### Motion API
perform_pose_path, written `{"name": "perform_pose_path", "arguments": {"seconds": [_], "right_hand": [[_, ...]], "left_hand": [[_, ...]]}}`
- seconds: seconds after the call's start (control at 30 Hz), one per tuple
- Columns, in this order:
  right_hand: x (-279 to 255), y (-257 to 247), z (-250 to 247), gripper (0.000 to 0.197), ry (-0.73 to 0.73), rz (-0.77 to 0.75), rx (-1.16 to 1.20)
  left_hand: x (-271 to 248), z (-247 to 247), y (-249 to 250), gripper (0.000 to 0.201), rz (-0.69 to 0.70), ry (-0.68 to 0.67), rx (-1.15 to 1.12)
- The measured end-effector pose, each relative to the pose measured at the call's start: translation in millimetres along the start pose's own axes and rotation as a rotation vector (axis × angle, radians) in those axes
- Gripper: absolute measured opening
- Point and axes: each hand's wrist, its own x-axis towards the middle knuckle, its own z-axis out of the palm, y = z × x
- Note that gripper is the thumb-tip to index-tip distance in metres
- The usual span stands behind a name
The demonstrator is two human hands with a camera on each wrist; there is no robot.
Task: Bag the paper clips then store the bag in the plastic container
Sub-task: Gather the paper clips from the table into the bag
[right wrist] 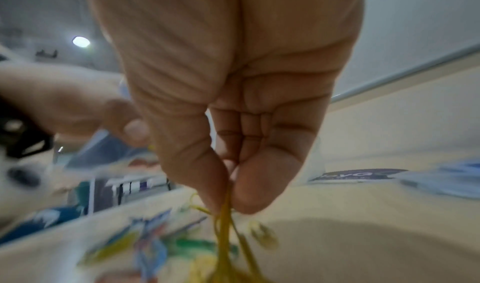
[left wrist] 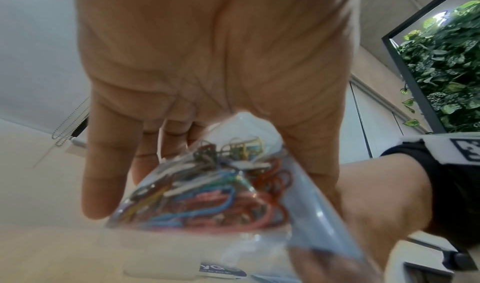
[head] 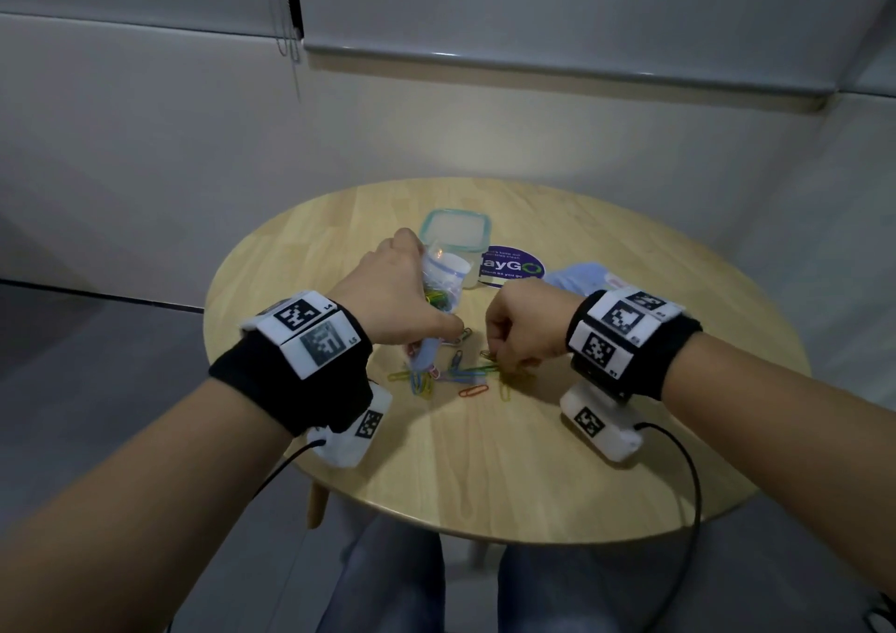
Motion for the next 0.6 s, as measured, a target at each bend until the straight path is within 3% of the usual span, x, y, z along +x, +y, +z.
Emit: {"name": "perform_pose_path", "arguments": {"seconds": [0.2,0.37,0.5,0.6], "right_hand": [[-13,12,-49,0.011,0.221,0.084,0.468],[-15,-8,-81,0.016,0.484,0.001,0.801],[-6,-22,-68,0.015,0.627,-0.008,0.749],[-9,-23,-62,0.012,0.643,-0.005,0.669]], "left_hand": [[-1,4,7,0.079,0.012,-0.014,-0.025],[2,9,22,0.087,0.047,0.032,-0.076],[4,12,31,0.088,0.047,0.105,-0.11],[4,12,30,0.085,0.038,0.118,-0.087]]}}
